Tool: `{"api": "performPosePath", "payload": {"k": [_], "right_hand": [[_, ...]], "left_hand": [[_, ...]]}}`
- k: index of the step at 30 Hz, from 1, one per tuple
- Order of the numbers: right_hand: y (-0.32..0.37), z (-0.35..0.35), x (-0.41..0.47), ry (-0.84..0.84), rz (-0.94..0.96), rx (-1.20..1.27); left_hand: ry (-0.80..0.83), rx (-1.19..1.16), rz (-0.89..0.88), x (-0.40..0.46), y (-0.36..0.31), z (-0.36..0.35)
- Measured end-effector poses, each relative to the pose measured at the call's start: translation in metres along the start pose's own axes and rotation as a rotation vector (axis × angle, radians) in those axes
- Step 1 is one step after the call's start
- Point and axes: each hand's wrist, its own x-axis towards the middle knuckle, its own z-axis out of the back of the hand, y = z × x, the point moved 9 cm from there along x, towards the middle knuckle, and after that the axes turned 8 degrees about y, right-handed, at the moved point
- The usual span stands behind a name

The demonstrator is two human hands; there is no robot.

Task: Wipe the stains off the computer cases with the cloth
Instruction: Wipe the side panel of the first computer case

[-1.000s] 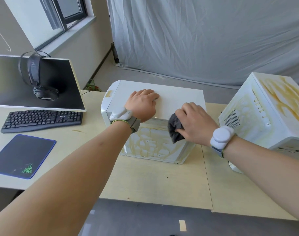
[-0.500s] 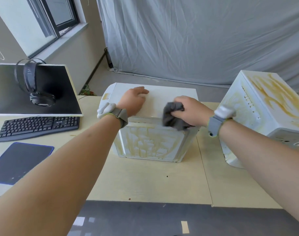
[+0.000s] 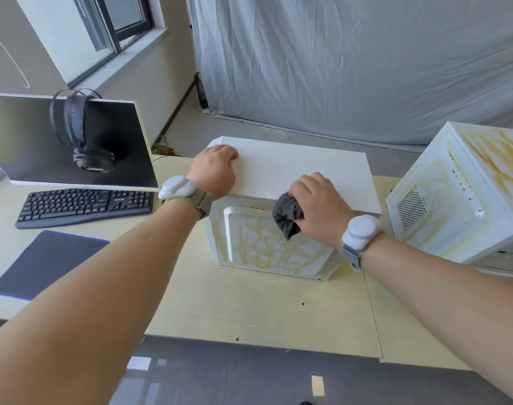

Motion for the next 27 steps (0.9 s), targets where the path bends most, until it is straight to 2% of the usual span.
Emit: {"api": "performPosePath", "payload": {"k": [4, 8, 10, 13, 15, 21, 27], "right_hand": [[0.047, -0.004, 0.033, -0.088, -0.014, -0.076], [0.071, -0.005, 0.052, -0.126, -0.007, 0.009], [0.057, 0.004, 0.058, -0.101, -0.118, 0.256], [0.006, 0.008, 0.056, -0.007, -0.443, 0.829], [-0.014, 0.014, 0.045, -0.003, -0.509, 0.986], [-0.050, 0.030, -0.005, 0.168, -0.389, 0.614], [-0.005, -0.004, -0.002, 0.193, -0.138, 0.097]], "left_hand": [[0.017, 0.027, 0.000, 0.001, 0.001, 0.000], [0.024, 0.025, -0.017, 0.000, -0.001, 0.000], [0.033, 0.016, -0.016, -0.001, 0.003, 0.002], [0.057, 0.012, -0.016, 0.000, 0.002, 0.002], [0.064, -0.026, 0.000, -0.001, 0.003, 0.002], [0.079, -0.077, 0.015, 0.000, 0.011, 0.001], [0.112, 0.020, -0.027, 0.011, 0.014, 0.005]]}}
